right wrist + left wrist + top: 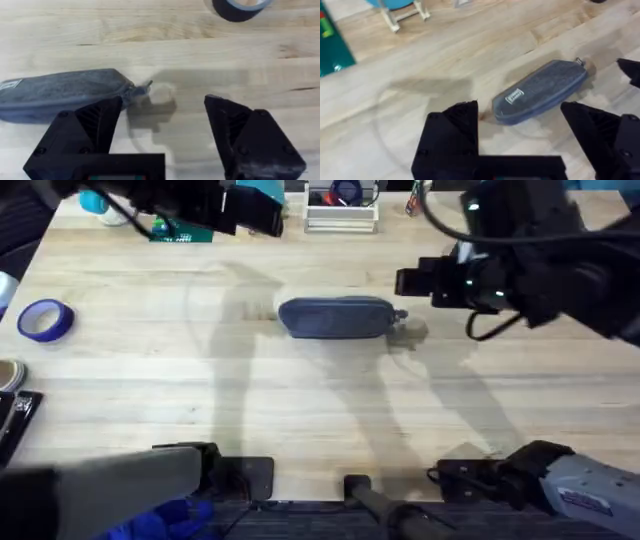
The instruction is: Unzip the bag, pick up the pens from the table one at a time and place them inside, then zip the bag closed.
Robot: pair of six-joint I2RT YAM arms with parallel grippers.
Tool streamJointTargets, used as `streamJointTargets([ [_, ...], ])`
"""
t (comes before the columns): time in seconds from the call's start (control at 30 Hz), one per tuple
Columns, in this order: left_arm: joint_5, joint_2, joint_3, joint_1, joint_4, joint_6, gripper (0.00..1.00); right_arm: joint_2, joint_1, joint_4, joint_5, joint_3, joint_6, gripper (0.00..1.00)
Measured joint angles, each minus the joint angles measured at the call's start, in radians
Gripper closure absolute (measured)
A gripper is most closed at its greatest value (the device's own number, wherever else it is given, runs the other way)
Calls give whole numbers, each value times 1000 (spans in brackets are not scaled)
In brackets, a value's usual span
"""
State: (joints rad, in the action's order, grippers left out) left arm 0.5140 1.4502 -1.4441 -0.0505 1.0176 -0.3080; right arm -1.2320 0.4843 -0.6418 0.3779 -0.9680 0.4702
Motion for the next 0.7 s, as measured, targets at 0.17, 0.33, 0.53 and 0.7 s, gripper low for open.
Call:
streamJointTargets([
  [0.17, -78, -171, 100, 36, 7, 86, 3, 110, 0, -84, -11, 0, 0, 6],
  [0.33, -126, -352, 251, 47, 8, 160, 3, 185, 0, -153, -44, 0, 0, 5],
  [0.53, -146, -583, 373, 47, 12, 212, 4, 264, 0, -203, -62, 0, 0, 6],
  [0.7, -146, -726, 415, 47, 26, 234, 4, 345, 0, -204, -65, 0, 0, 6],
])
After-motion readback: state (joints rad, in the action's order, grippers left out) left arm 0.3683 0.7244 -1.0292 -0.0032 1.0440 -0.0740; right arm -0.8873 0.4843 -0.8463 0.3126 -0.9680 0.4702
